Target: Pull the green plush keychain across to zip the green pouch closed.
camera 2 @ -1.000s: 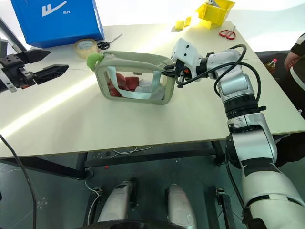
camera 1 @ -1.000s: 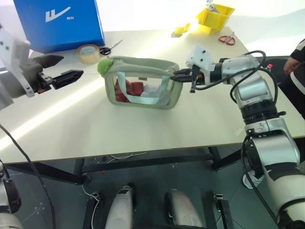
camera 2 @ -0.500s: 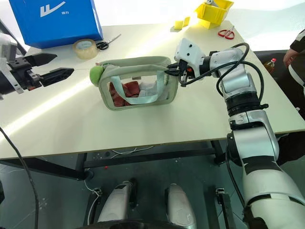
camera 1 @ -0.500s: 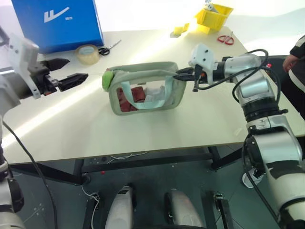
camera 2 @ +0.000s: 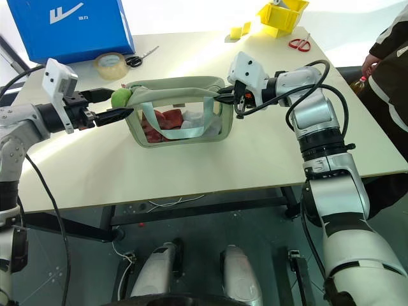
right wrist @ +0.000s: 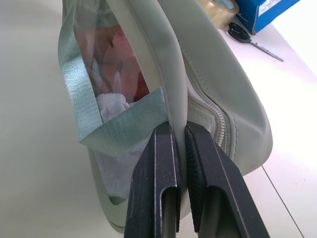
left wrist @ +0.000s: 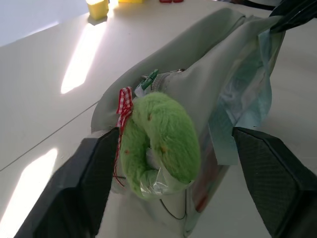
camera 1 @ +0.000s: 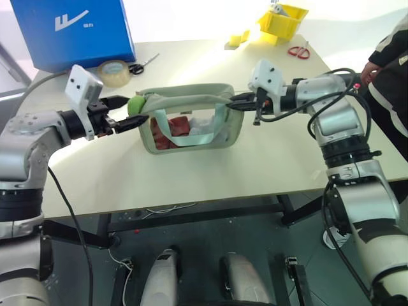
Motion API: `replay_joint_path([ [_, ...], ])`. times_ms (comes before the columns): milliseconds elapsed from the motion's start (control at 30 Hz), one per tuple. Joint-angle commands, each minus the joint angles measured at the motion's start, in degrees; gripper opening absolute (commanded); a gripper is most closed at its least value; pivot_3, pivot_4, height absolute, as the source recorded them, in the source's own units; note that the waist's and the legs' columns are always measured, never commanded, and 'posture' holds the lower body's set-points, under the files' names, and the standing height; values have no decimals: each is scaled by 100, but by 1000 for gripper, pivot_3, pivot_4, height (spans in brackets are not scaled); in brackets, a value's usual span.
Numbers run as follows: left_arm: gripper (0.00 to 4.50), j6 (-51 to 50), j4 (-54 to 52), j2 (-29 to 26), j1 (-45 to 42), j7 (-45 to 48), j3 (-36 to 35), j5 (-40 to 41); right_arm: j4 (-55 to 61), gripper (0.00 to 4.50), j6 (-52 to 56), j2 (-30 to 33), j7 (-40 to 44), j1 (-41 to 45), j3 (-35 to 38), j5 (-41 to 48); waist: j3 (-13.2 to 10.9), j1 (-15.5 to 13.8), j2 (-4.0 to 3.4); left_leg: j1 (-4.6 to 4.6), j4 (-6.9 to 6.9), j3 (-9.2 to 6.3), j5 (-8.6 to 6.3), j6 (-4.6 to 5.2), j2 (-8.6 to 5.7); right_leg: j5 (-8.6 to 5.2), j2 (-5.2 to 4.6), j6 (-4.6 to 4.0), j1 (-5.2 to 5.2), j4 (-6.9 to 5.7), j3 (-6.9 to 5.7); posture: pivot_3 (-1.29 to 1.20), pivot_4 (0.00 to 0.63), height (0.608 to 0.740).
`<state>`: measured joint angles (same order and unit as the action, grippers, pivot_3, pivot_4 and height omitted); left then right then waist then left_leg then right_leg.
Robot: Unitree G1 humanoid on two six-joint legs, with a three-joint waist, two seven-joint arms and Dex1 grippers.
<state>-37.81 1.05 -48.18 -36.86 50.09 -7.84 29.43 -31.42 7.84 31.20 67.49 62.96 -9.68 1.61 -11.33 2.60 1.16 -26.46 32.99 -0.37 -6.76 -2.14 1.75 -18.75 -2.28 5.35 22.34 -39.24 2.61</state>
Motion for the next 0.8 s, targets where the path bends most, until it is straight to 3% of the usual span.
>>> replay_joint_path([
  [33,2184,164,52,-58,-265,58,-118,-66,257,0,33,-44,-36,16,82,105,0,-3,0,0,0,0,0,0,0,0,0,0,0,0,0,0,150,740],
  [167,181,-6,81,-41,-597,150,-188,100,286,0,48,-30,-63,-25,75,92,0,-13,0,-1,1,-1,0,0,0,0,0,0,-1,0,-1,0,150,740],
  [200,80,-41,95,-30,-684,161,-186,123,281,0,42,-29,-73,-27,72,84,0,-13,0,-1,1,-1,0,0,0,0,0,0,-1,0,-1,0,150,740],
  [333,80,-63,227,83,-1089,215,-44,92,327,0,66,-44,-93,-48,63,87,0,-9,0,0,1,-1,0,0,-1,0,0,0,-2,0,-1,0,150,740],
  [467,80,291,507,581,-1428,127,469,-355,329,0,74,-77,-125,-28,63,88,1,-18,1,1,4,-1,0,0,-3,0,0,1,-4,-1,-1,0,150,740],
  [633,80,982,497,659,-1195,407,1179,-1097,366,0,110,-77,-160,-36,72,79,1,5,0,0,3,0,1,0,-4,1,2,1,-1,-4,0,0,150,740],
  [733,963,866,442,569,-1249,578,927,-896,364,0,118,-41,-171,-29,88,62,1,-5,0,2,2,0,1,0,0,1,8,1,-1,-6,2,0,150,740],
  [800,1899,881,526,468,-1356,593,805,-923,369,0,131,-13,-162,-38,94,63,1,-3,0,2,3,-1,1,0,0,1,8,1,-2,-6,2,0,150,740],
])
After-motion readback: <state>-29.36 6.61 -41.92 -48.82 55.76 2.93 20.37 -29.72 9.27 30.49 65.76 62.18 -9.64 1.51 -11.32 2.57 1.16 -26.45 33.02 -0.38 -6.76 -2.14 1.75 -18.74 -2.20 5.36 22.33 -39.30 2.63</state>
